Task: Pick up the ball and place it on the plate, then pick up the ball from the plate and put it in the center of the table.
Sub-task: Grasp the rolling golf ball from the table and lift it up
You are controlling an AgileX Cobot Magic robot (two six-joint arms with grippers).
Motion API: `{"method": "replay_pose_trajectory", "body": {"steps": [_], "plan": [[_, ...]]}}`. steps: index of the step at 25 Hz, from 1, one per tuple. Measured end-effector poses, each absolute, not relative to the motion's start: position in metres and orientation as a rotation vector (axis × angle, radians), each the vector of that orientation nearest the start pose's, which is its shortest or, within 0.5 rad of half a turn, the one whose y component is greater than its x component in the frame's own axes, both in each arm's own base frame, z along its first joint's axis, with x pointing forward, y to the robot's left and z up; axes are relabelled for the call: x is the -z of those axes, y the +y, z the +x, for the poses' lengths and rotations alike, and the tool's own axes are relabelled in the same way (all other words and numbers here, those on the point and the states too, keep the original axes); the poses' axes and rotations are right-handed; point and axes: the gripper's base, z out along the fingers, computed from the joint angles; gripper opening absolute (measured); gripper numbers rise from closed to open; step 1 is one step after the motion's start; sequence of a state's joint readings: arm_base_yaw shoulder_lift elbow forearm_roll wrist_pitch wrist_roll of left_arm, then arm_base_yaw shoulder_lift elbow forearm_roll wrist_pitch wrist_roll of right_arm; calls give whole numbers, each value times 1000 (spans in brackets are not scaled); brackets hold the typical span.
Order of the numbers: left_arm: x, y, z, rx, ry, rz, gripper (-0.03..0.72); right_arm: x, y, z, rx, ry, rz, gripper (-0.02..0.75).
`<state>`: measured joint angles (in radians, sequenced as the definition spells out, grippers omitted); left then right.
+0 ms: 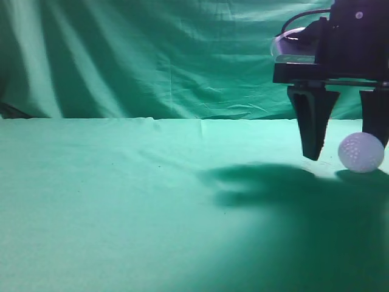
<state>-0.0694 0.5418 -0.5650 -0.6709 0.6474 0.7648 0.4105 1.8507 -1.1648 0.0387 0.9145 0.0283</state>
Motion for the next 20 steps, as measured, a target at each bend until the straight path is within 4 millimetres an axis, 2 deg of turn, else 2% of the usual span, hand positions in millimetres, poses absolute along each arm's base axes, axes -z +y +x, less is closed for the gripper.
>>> {"method": "replay_pose_trajectory", "body": {"steps": [7,11,14,17,18,20], "plan": [[-316,-41,99,298,1908,507,0,-163,140,309,-87,3079,-562,505],[-316,-41,99,298,1908,507,0,-163,139,307,-79,3108,-573,305],[-316,-41,99,298,1908,507,0,-163,138,305,-74,3124,-576,199],[-316,-41,99,298,1908,507,0,-163,138,304,-68,3139,-582,202],[-316,-41,99,298,1908,507,0,-163,138,304,-68,3138,-583,159],[-316,-41,99,298,1908,507,0,-164,137,304,-66,3136,-584,176]]}}
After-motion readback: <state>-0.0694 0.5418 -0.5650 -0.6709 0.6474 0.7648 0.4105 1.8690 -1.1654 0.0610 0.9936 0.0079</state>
